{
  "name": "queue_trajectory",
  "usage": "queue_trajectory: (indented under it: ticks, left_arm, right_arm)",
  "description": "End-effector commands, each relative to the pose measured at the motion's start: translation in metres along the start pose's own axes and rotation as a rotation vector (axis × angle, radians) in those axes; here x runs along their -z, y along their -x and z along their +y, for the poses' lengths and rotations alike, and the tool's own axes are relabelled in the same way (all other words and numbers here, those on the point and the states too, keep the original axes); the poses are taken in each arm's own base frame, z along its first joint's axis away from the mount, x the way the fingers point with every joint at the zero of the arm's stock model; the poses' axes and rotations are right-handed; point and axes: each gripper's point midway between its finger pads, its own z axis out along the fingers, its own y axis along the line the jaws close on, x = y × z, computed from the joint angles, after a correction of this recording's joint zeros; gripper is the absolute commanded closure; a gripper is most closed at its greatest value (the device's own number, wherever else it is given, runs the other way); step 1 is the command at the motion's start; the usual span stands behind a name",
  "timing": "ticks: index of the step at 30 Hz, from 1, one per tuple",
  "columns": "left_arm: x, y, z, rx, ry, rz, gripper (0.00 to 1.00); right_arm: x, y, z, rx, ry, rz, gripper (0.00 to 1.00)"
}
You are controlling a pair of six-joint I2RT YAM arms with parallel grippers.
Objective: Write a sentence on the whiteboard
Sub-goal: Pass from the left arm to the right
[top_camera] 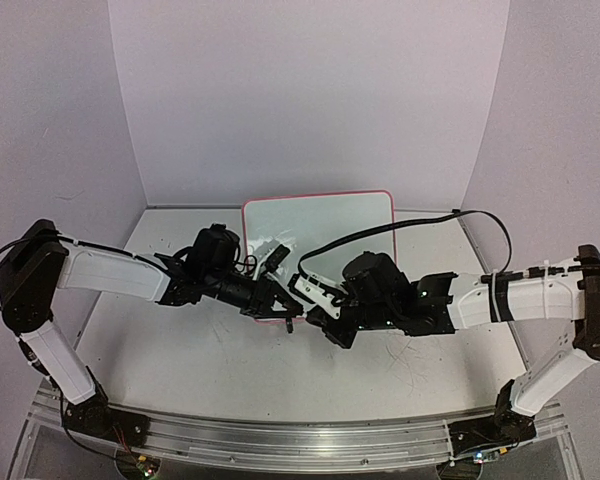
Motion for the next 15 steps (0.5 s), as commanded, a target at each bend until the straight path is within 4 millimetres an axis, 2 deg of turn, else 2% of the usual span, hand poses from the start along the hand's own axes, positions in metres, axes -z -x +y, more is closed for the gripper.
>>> queue_trajectory:
  ticks: [1,3,7,8,11,12,13,14,15]
  left_arm:
    - [-0.001,0.016,-0.014,-0.050,-0.036,-0.033,0.70]
    - [-0.001,0.017,-0.014,-0.052,-0.034,-0.037,0.77]
    - [0.002,0.023,-0.012,-0.060,-0.007,-0.069,0.96]
    - [0.004,0.024,-0.012,-0.062,0.001,-0.079,0.99]
    - [0.013,0.030,-0.009,-0.076,0.034,-0.121,1.00]
    - [0.017,0.032,-0.007,-0.083,0.047,-0.137,1.00]
    - [0.022,0.035,-0.008,-0.095,0.058,-0.159,1.00]
    - [0.028,0.037,-0.011,-0.111,0.065,-0.178,1.00]
    - [0.033,0.040,-0.013,-0.128,0.072,-0.197,1.00]
  right_arm:
    - [0.003,0.016,-0.001,0.011,-0.002,-0.036,1.00]
    - [0.002,0.016,0.000,0.012,0.001,-0.035,1.00]
    - [0.001,0.015,-0.001,0.006,-0.002,-0.034,1.00]
    - [0.002,0.015,-0.001,-0.001,-0.007,-0.037,0.93]
    - [0.004,0.017,-0.008,-0.053,-0.038,-0.058,0.41]
    - [0.006,0.019,-0.015,-0.093,-0.053,-0.071,0.21]
    - [0.008,0.022,-0.020,-0.135,-0.065,-0.085,0.08]
    - [0.012,0.026,-0.028,-0.180,-0.075,-0.107,0.02]
    - [0.017,0.031,-0.033,-0.228,-0.079,-0.137,0.02]
